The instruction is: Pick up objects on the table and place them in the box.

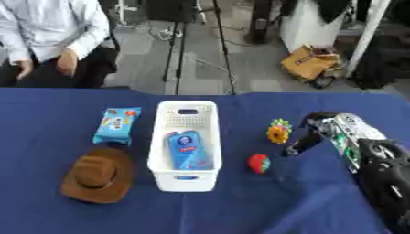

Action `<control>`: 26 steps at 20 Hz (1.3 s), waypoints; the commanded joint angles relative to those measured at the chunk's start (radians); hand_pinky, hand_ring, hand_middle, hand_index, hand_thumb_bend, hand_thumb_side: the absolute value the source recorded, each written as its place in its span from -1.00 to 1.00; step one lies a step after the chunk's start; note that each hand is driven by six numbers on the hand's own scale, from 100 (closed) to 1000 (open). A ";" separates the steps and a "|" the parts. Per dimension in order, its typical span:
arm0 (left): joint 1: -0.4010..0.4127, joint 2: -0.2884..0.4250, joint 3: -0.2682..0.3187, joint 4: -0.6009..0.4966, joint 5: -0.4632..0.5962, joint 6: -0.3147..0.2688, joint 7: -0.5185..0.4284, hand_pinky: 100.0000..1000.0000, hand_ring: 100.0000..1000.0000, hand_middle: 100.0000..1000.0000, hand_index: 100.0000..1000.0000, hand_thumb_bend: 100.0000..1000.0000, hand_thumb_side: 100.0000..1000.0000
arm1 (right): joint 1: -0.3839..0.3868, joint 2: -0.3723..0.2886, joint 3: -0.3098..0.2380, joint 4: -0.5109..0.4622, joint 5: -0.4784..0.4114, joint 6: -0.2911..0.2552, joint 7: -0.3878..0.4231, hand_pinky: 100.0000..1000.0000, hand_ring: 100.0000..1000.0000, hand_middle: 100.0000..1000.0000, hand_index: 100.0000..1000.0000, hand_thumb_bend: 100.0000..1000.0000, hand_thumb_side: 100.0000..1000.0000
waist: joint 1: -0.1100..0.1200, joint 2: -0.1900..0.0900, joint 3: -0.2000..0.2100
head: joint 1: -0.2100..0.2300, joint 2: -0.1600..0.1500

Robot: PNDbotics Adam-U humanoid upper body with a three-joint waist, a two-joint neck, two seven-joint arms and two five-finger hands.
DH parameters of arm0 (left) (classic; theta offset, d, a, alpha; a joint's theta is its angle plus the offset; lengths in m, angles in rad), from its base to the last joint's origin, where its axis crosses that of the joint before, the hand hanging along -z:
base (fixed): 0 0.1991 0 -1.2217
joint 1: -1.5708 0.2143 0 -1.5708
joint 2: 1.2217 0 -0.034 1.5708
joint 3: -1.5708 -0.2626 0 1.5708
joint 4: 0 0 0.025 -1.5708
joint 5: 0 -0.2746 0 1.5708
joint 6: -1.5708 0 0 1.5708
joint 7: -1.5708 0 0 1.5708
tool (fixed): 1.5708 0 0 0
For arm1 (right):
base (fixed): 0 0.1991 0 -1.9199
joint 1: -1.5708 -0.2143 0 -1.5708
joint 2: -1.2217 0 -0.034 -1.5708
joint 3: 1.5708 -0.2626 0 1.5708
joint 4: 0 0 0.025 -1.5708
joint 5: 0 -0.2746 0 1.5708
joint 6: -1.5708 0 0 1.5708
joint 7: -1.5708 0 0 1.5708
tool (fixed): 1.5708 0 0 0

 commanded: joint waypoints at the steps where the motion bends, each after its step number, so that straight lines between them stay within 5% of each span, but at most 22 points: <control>1: -0.019 0.011 -0.003 -0.014 0.001 -0.001 -0.005 0.62 0.49 0.54 0.57 -1.00 0.60 | -0.031 -0.038 -0.013 -0.019 0.011 0.002 -0.021 0.92 0.98 0.56 0.86 0.37 0.17 | -0.001 -0.014 0.005 | -0.002 -0.015; 11: -0.031 0.013 -0.007 -0.014 0.002 -0.002 -0.010 0.62 0.49 0.54 0.57 -1.00 0.60 | -0.057 -0.037 -0.031 -0.021 0.011 0.003 -0.064 0.92 0.98 0.55 0.86 0.47 0.15 | -0.004 0.005 0.023 | 0.017 -0.024; 26: -0.040 0.015 -0.011 -0.014 -0.009 -0.006 -0.012 0.62 0.50 0.55 0.57 -1.00 0.60 | -0.078 -0.034 -0.044 -0.017 0.040 -0.020 -0.025 0.94 0.99 0.59 0.89 0.47 0.09 | -0.012 0.020 0.039 | 0.013 -0.042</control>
